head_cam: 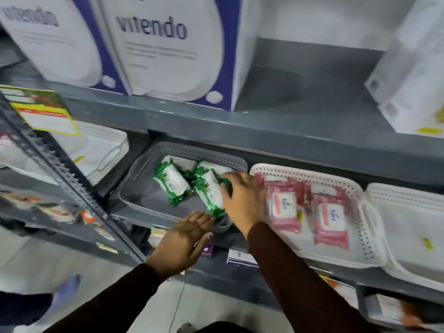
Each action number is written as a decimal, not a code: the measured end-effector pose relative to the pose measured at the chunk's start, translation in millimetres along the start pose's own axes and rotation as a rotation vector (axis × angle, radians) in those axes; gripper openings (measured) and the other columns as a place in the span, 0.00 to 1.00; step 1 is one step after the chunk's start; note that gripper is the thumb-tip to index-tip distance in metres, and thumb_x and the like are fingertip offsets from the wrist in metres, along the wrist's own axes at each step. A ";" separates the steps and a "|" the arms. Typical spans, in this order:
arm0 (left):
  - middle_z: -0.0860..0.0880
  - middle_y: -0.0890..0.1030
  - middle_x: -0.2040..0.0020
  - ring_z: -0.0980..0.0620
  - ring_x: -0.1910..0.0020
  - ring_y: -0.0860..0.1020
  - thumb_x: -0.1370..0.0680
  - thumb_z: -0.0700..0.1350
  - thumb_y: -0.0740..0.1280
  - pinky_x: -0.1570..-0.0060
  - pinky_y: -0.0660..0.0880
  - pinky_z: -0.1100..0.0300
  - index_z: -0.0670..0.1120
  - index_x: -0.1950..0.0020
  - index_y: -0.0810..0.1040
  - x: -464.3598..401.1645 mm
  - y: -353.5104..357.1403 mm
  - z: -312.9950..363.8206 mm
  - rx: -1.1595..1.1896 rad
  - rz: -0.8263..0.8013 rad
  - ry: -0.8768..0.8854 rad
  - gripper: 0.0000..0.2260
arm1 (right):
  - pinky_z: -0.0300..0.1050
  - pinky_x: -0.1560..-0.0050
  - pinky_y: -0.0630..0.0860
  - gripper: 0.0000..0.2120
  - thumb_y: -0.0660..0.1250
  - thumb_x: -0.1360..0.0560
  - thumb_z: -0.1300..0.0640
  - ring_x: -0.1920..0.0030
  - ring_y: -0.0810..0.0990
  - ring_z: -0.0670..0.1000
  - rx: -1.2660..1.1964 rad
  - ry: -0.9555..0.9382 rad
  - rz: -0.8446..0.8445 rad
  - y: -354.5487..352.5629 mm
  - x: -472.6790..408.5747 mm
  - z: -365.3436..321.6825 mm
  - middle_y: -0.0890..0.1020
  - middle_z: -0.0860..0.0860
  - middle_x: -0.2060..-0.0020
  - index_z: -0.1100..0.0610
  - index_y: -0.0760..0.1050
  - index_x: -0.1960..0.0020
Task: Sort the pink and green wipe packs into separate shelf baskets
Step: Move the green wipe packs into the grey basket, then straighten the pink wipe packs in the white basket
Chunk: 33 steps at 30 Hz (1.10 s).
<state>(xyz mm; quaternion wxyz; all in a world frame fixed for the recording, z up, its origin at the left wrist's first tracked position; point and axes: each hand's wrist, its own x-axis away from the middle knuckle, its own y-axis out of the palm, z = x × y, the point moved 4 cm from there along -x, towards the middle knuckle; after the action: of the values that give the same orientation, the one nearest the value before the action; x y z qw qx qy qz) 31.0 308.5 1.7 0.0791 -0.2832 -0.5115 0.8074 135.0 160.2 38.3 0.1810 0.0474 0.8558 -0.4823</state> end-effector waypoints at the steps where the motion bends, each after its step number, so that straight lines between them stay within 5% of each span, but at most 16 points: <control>1: 0.45 0.78 0.34 0.46 0.32 0.73 0.17 0.48 0.58 0.30 0.66 0.51 0.41 0.34 0.76 -8.5 5.1 7.8 0.020 0.013 0.028 0.17 | 0.55 0.42 0.70 0.13 0.64 0.26 0.50 0.40 0.76 0.57 -0.007 0.062 0.055 -14.1 5.0 20.9 0.81 0.50 0.43 0.47 0.79 0.42; 5: 0.45 0.78 0.35 0.46 0.34 0.74 0.18 0.47 0.59 0.33 0.68 0.52 0.41 0.35 0.77 -62.1 27.0 44.2 0.011 0.020 0.106 0.16 | 0.60 0.43 0.73 0.18 0.70 0.28 0.52 0.40 0.75 0.62 0.097 0.387 0.099 -66.0 27.9 114.9 0.80 0.57 0.41 0.53 0.76 0.40; 8: 0.46 0.79 0.35 0.48 0.34 0.74 0.18 0.48 0.58 0.33 0.69 0.55 0.43 0.35 0.77 -100.8 56.2 81.4 0.051 -0.071 0.126 0.17 | 0.60 0.34 0.71 0.40 0.71 0.30 0.39 0.31 0.70 0.64 0.150 0.648 -0.043 -99.1 47.7 183.1 0.72 0.62 0.30 0.60 0.65 0.27; 11: 0.45 0.73 0.29 0.47 0.28 0.68 0.19 0.48 0.57 0.28 0.64 0.55 0.43 0.30 0.72 -127.1 91.2 105.4 0.085 -0.165 0.115 0.19 | 0.55 0.35 0.74 0.52 0.71 0.37 0.30 0.32 0.73 0.62 0.092 0.709 -0.175 -100.0 61.0 214.9 0.73 0.61 0.30 0.63 0.61 0.25; 13: 0.45 0.71 0.28 0.50 0.31 0.70 0.19 0.43 0.60 0.31 0.66 0.59 0.43 0.28 0.70 -146.7 103.8 120.0 0.259 -0.222 -0.032 0.19 | 0.55 0.39 0.77 0.59 0.65 0.43 0.21 0.36 0.77 0.61 0.103 0.696 -0.207 -95.6 65.7 220.9 0.76 0.59 0.33 0.60 0.64 0.26; 15: 0.47 0.76 0.33 0.57 0.44 0.78 0.18 0.40 0.60 0.44 0.75 0.63 0.45 0.30 0.72 -168.5 106.7 136.1 0.552 -0.227 -0.246 0.16 | 0.54 0.42 0.79 0.60 0.66 0.46 0.20 0.39 0.79 0.60 0.094 0.696 -0.167 -96.4 69.2 224.4 0.78 0.58 0.35 0.60 0.64 0.27; 17: 0.47 0.77 0.33 0.57 0.46 0.79 0.17 0.41 0.58 0.46 0.75 0.64 0.45 0.30 0.72 -192.5 107.7 142.1 0.628 -0.147 -0.369 0.15 | 0.51 0.44 0.80 0.57 0.72 0.43 0.26 0.41 0.80 0.59 0.082 0.676 -0.152 -100.5 68.4 220.2 0.78 0.57 0.37 0.61 0.62 0.28; 20: 0.46 0.73 0.29 0.50 0.35 0.74 0.16 0.46 0.56 0.37 0.68 0.63 0.45 0.26 0.68 -217.8 120.3 151.6 0.447 -0.288 -0.292 0.18 | 0.49 0.46 0.78 0.46 0.73 0.37 0.33 0.42 0.80 0.59 0.146 0.585 -0.194 -108.1 68.4 221.3 0.78 0.57 0.39 0.60 0.63 0.31; 22: 0.43 0.79 0.38 0.47 0.50 0.78 0.16 0.47 0.56 0.54 0.76 0.58 0.45 0.29 0.71 -222.5 128.7 159.4 0.234 -0.428 -0.209 0.17 | 0.51 0.44 0.77 0.41 0.74 0.35 0.39 0.42 0.79 0.60 0.177 0.521 -0.251 -110.8 69.1 224.2 0.78 0.57 0.38 0.58 0.63 0.32; 24: 0.39 0.78 0.40 0.47 0.55 0.76 0.18 0.42 0.57 0.61 0.72 0.59 0.40 0.33 0.73 -216.7 139.5 165.3 0.146 -0.536 -0.196 0.15 | 0.54 0.41 0.76 0.38 0.75 0.35 0.44 0.39 0.78 0.60 0.155 0.460 -0.313 -112.4 69.0 228.6 0.77 0.56 0.36 0.53 0.65 0.30; 27: 0.39 0.77 0.38 0.42 0.42 0.76 0.20 0.39 0.59 0.49 0.70 0.59 0.37 0.37 0.76 -198.1 146.8 173.8 -0.057 -0.610 -0.159 0.14 | 0.56 0.34 0.72 0.37 0.75 0.35 0.49 0.33 0.72 0.60 0.159 0.354 -0.387 -110.7 67.1 242.4 0.72 0.52 0.30 0.41 0.66 0.29; 29: 0.40 0.80 0.44 0.40 0.42 0.77 0.20 0.39 0.60 0.48 0.72 0.57 0.38 0.41 0.77 -183.6 153.6 172.8 -0.054 -0.658 -0.208 0.11 | 0.56 0.30 0.69 0.36 0.76 0.32 0.56 0.29 0.68 0.60 0.146 0.334 -0.440 -106.8 67.0 253.1 0.70 0.53 0.28 0.41 0.67 0.28; 33: 0.47 0.77 0.60 0.48 0.55 0.77 0.20 0.36 0.60 0.50 0.76 0.54 0.37 0.48 0.79 -172.3 148.1 175.7 0.169 -0.676 -0.404 0.09 | 0.62 0.37 0.75 0.10 0.68 0.27 0.49 0.46 0.85 0.52 -0.089 0.379 -0.340 -103.8 69.5 258.7 0.86 0.48 0.48 0.42 0.83 0.47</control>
<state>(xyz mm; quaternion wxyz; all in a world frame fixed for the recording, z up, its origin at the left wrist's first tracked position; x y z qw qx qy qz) 103.0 30.6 -6.8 0.2612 0.0729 -0.5129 0.8145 112.1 -119.3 -23.9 -0.0645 -0.0154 0.8905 -0.4502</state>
